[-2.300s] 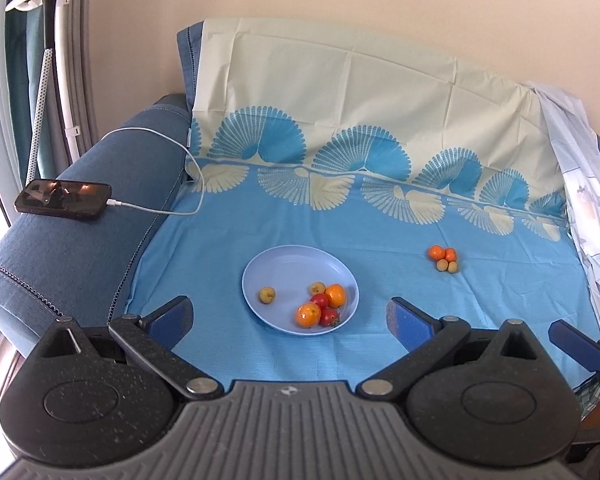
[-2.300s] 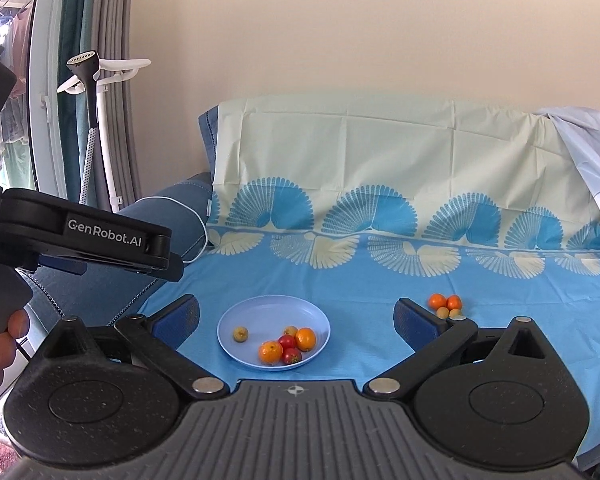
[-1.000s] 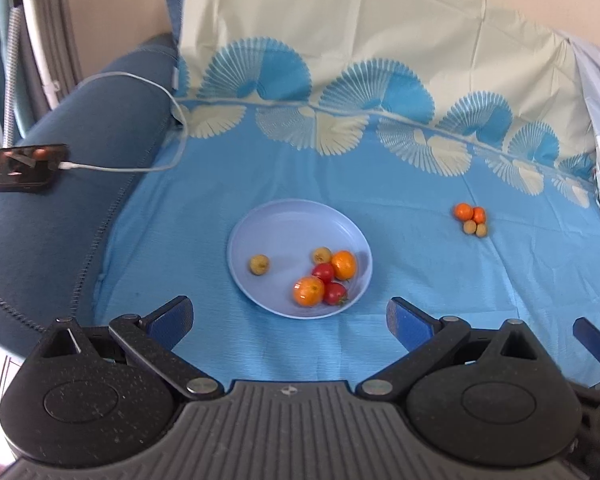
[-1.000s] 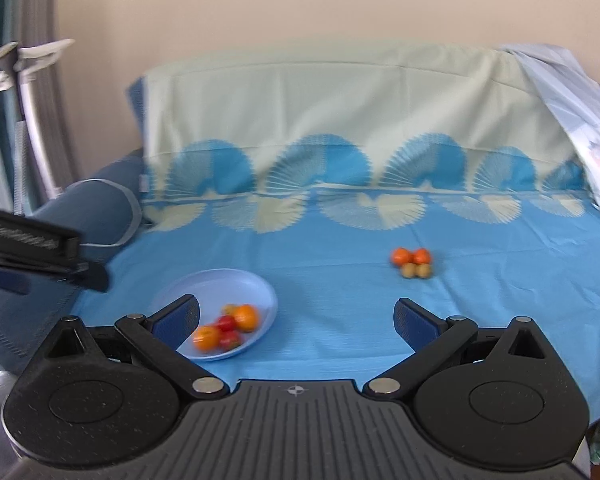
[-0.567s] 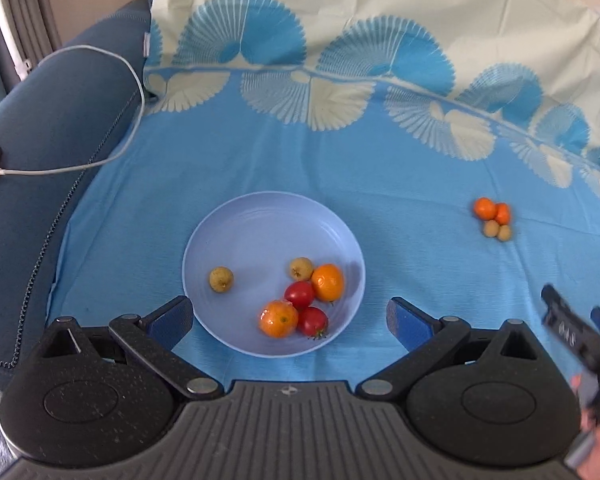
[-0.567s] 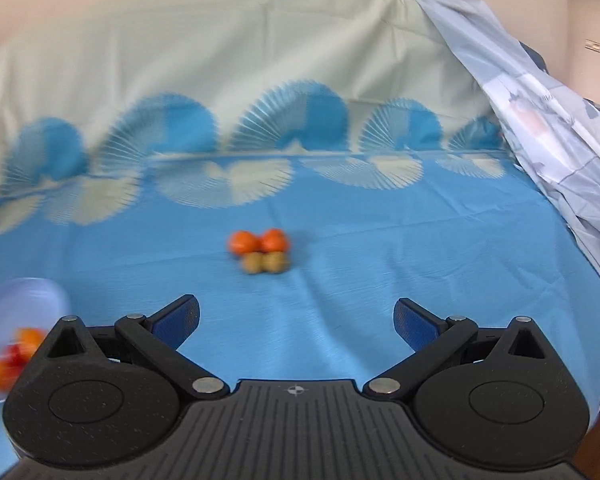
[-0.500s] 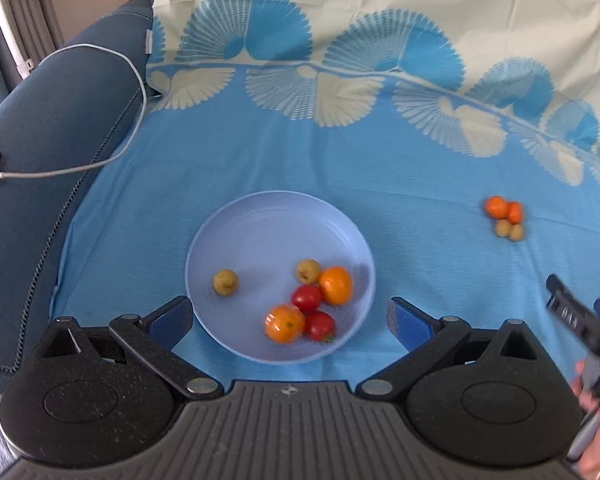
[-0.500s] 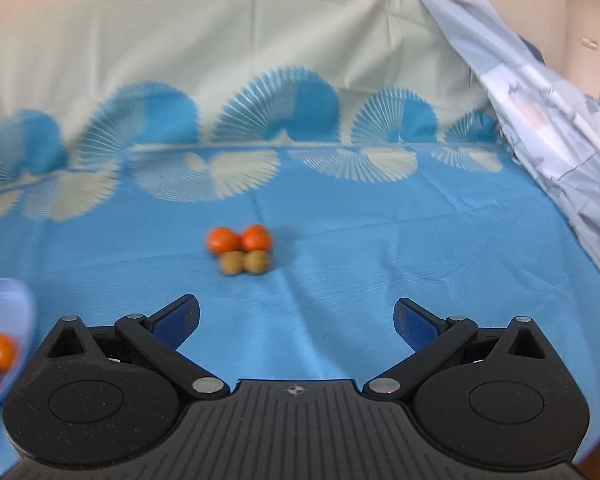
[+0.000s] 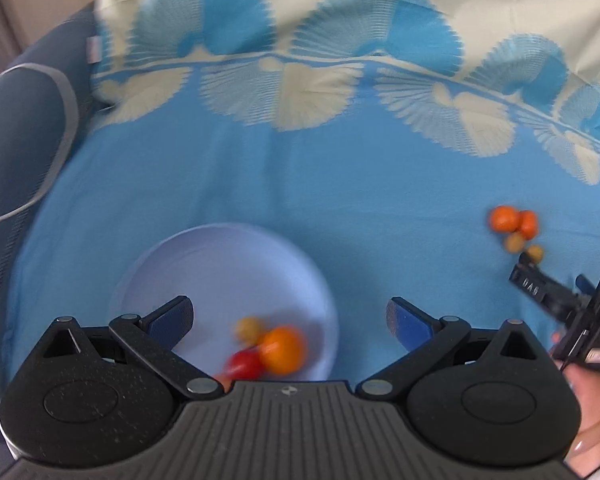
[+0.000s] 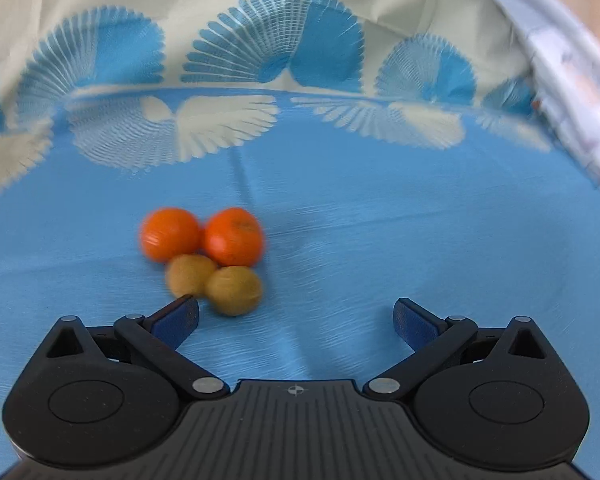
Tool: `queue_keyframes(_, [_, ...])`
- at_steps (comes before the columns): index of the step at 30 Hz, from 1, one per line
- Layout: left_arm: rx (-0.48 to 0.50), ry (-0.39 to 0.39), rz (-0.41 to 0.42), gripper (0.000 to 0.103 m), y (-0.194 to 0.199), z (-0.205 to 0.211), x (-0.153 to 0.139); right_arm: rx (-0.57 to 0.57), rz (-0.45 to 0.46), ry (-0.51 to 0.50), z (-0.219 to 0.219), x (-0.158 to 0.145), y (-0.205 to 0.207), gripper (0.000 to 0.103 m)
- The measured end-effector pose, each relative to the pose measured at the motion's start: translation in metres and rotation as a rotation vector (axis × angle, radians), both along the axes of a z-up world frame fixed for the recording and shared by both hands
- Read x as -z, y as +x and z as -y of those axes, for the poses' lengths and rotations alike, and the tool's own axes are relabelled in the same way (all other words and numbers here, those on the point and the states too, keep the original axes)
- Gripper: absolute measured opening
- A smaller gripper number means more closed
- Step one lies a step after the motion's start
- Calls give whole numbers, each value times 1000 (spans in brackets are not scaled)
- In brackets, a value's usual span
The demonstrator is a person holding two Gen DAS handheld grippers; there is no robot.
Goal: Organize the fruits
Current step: 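Grasp a yellow-brown fruit with the left tool while the right tool grasps a kiwi-like fruit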
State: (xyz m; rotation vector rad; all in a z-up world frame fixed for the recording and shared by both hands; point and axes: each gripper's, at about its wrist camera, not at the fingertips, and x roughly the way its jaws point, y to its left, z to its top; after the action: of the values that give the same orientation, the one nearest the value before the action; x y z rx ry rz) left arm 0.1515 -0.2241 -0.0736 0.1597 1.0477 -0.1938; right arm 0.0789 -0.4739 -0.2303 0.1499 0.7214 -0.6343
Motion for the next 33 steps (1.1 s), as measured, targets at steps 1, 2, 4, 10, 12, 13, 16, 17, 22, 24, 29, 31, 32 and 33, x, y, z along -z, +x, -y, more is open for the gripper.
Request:
queue_keyframes(1, [16,-13,-1,103,6,13,3,26,-3,3,9,-1,-2,102])
queue_keyframes(2, [31,-24,-3,103,11,27,6,51,-6,15,18,-2,-6,102])
queue_keyframes(4, [64,-44,-16,103,19,56,15,91,14,56,38,0,-19,102])
queue_keyframes(10, [146,-107,-92,103,27,136,49,130,44,93,65,3,-32,102])
queue_keyframes(12, [160,-126,-118,103,29,157,60,137,42,80,69,2,-34,102])
queue_keyframes(13, [160,-134,-134,103,31,167,64,144,39,74,71,2,-35,102])
queue_keyframes(16, [159,-167,-173,103,38,190,77,156,47,103,79,3,-39,102])
queue_keyframes(17, [157,-175,-182,103,40,196,81,153,48,106,80,3,-40,102])
queue_keyframes(22, [113,-174,-207,103,58,217,99,144,49,108,82,4,-40,102])
queue_keyframes(24, [99,-162,-212,102,65,221,105,149,51,108,82,4,-38,102])
queue_keyframes(29, [103,-125,-196,90,71,226,105,153,52,98,80,4,-33,102])
queue_keyframes(31, [169,-113,-181,50,67,230,99,134,59,100,79,2,-32,96])
queue_keyframes(32, [194,-116,-200,41,65,230,97,112,69,95,76,0,-33,77])
queue_keyframes(33, [203,-112,-222,27,64,231,96,81,76,84,73,-4,-32,62])
